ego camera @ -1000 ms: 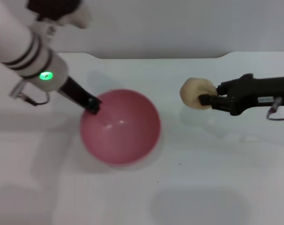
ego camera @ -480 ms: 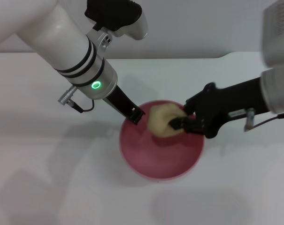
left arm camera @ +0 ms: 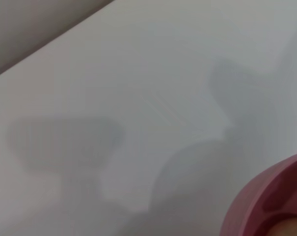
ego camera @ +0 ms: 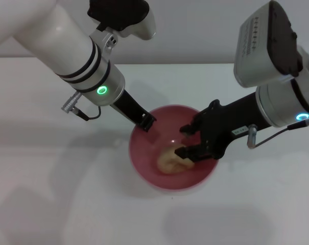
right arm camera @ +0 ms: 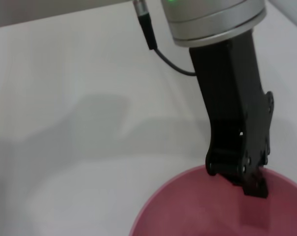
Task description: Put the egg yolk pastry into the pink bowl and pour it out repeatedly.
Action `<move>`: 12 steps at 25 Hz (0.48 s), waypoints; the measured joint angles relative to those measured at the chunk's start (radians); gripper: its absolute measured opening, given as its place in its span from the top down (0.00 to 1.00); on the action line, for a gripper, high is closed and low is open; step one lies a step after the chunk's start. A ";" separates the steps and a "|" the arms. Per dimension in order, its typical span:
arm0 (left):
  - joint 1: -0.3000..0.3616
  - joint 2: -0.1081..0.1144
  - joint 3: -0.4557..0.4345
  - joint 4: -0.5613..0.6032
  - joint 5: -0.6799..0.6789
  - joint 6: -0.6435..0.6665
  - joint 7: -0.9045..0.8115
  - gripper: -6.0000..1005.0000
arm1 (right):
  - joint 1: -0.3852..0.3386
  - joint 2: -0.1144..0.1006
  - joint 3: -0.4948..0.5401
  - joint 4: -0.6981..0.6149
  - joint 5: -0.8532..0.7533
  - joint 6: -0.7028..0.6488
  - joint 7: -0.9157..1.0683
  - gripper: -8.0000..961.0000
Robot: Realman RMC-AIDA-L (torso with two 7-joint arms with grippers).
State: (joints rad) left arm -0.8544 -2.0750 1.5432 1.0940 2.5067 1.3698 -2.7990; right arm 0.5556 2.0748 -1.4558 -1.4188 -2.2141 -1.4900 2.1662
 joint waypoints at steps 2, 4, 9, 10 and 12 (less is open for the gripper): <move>0.002 0.001 -0.006 -0.002 0.003 -0.004 0.005 1.00 | -0.001 0.000 0.013 -0.007 -0.016 0.004 0.028 0.58; 0.007 0.002 -0.007 -0.003 0.016 -0.017 0.007 1.00 | -0.001 0.000 0.038 -0.012 -0.050 0.012 0.078 0.52; 0.056 0.012 -0.021 0.043 0.054 -0.087 0.009 1.00 | -0.014 -0.003 0.149 -0.014 -0.144 -0.004 0.205 0.52; 0.070 0.013 -0.028 0.059 0.056 -0.105 0.009 1.00 | -0.021 -0.003 0.176 -0.015 -0.151 -0.018 0.218 0.52; 0.113 0.015 -0.050 0.105 0.072 -0.161 0.011 1.00 | -0.038 -0.003 0.225 -0.016 -0.157 -0.048 0.231 0.52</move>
State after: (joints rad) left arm -0.7419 -2.0596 1.4937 1.1990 2.5790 1.2090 -2.7883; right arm 0.5177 2.0714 -1.2304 -1.4347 -2.3715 -1.5384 2.3976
